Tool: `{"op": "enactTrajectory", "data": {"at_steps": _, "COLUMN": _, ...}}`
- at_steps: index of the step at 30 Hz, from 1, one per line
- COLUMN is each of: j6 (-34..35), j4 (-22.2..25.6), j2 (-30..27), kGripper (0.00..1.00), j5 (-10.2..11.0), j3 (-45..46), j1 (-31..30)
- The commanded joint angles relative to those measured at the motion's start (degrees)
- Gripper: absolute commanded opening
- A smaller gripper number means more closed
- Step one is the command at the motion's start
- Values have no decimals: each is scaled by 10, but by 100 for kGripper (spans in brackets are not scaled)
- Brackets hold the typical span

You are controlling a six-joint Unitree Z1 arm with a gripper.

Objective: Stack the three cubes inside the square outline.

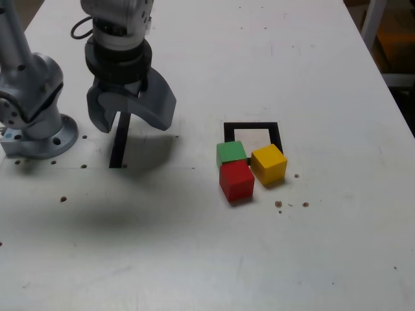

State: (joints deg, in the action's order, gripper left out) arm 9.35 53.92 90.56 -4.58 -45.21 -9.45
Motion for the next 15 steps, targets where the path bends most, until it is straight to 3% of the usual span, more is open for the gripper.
{"op": "enactTrajectory", "data": {"at_steps": 1, "j6": 1, "j4": 3, "j2": -2, "kGripper": 100, "j5": 1, "j3": 0, "j1": -1}}
{"op": "enactTrajectory", "data": {"at_steps": 15, "j6": 18, "j4": 13, "j2": -20, "kGripper": 99, "j5": -18, "j3": -12, "j1": 5}}
